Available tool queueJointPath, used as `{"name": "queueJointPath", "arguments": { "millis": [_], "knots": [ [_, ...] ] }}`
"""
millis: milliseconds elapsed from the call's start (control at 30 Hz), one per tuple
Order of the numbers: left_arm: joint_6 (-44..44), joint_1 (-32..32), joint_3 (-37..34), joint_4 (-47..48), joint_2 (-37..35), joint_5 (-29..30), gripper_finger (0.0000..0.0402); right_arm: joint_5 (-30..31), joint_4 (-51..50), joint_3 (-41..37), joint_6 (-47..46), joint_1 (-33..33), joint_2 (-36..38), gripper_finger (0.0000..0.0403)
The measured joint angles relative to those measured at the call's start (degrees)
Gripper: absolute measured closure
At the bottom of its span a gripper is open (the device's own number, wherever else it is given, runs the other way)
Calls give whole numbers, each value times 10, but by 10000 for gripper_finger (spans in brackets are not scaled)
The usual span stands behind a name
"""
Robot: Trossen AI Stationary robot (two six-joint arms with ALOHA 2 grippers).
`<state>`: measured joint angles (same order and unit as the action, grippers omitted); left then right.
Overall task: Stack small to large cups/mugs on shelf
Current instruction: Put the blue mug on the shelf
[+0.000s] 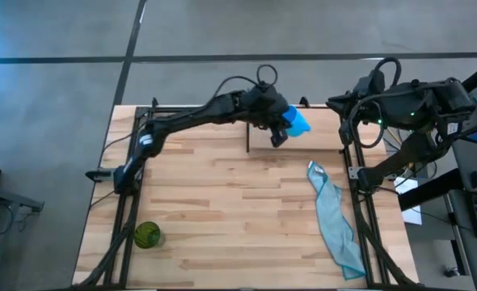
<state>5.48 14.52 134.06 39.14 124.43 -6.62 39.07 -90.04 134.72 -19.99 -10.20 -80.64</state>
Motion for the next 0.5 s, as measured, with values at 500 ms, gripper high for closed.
{"name": "queueJointPath", "arguments": {
  "millis": [500],
  "knots": [
    [1,5,-3,-30,75,-2,402,-4,0,-97,-62,1,-3,355]
  ]
}}
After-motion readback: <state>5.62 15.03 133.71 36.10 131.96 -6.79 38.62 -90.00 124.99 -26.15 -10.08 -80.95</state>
